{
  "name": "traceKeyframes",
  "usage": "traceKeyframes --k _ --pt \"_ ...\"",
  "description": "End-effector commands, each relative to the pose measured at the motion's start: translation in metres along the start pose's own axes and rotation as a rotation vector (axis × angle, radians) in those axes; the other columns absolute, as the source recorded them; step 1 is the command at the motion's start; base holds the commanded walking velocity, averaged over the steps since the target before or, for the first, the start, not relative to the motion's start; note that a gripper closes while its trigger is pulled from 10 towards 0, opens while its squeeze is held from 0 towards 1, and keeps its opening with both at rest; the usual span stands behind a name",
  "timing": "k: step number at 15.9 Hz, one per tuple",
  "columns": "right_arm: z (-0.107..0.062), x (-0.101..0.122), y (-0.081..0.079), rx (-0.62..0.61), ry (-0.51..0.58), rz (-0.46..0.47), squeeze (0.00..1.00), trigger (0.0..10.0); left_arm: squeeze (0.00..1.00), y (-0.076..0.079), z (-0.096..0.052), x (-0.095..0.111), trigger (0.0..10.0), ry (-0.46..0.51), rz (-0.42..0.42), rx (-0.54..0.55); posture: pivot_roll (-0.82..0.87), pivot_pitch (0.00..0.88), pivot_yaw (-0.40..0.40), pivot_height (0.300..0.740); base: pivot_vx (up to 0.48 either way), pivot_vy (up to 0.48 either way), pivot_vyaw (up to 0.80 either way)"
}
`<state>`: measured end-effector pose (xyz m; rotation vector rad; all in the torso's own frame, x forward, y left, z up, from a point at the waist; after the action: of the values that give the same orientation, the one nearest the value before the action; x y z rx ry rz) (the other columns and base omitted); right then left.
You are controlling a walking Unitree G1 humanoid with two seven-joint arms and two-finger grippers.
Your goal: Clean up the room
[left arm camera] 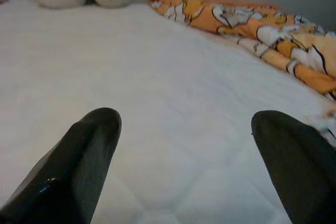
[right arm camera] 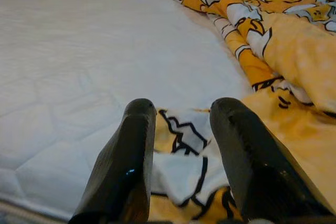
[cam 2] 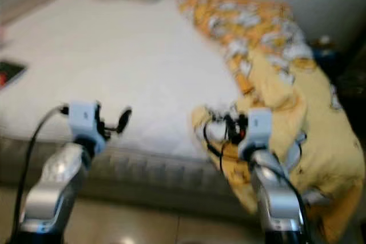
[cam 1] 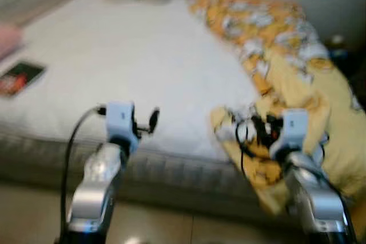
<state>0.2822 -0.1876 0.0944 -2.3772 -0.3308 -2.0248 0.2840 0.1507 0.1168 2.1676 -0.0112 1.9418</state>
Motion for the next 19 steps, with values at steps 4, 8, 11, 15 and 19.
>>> traceKeyframes --k 4,8,11,15,19 --pt "0.003 0.0 -0.014 0.122 -0.024 -0.021 0.0 10.0 0.0 -0.015 0.001 -0.003 10.0 -0.025 0.036 0.031 -0.05 0.0 -0.022 0.74 0.101 0.0 -0.14" --pt "0.019 -0.002 -0.026 0.289 -0.093 -0.108 0.0 10.0 0.0 -0.028 -0.003 -0.002 10.0 -0.029 0.035 0.048 -0.04 0.0 -0.027 0.74 0.0 0.0 0.0" --pt "0.058 0.007 -0.024 0.269 -0.125 -0.114 1.0 10.0 0.0 -0.029 -0.011 -0.01 10.0 -0.088 0.057 -0.029 -0.03 0.0 -0.028 0.74 0.0 0.0 0.0" --pt "0.089 0.007 -0.025 0.249 -0.231 -0.215 1.0 10.0 0.0 -0.024 -0.02 -0.017 10.0 -0.172 0.113 -0.172 0.0 0.0 -0.047 0.74 0.0 0.0 0.0" --pt "0.095 0.003 -0.026 0.237 -0.258 -0.203 1.0 10.0 0.07 -0.026 -0.018 -0.015 10.0 -0.181 0.138 -0.182 0.02 0.0 -0.049 0.74 0.0 0.0 0.0"
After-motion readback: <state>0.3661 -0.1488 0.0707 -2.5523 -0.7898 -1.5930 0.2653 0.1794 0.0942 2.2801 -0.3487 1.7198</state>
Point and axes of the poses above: a point about 5 cm out from each wrist's last joint towards the gripper, its own z axis pointing out of the wrist towards the gripper, its own x axis along the axis of the wrist's last joint, y = z × x, the point moved 1 cm from there along z, pointing out of the wrist towards the gripper, and after that the axes turned 9 degrees about -z, right-handed, at the moved point
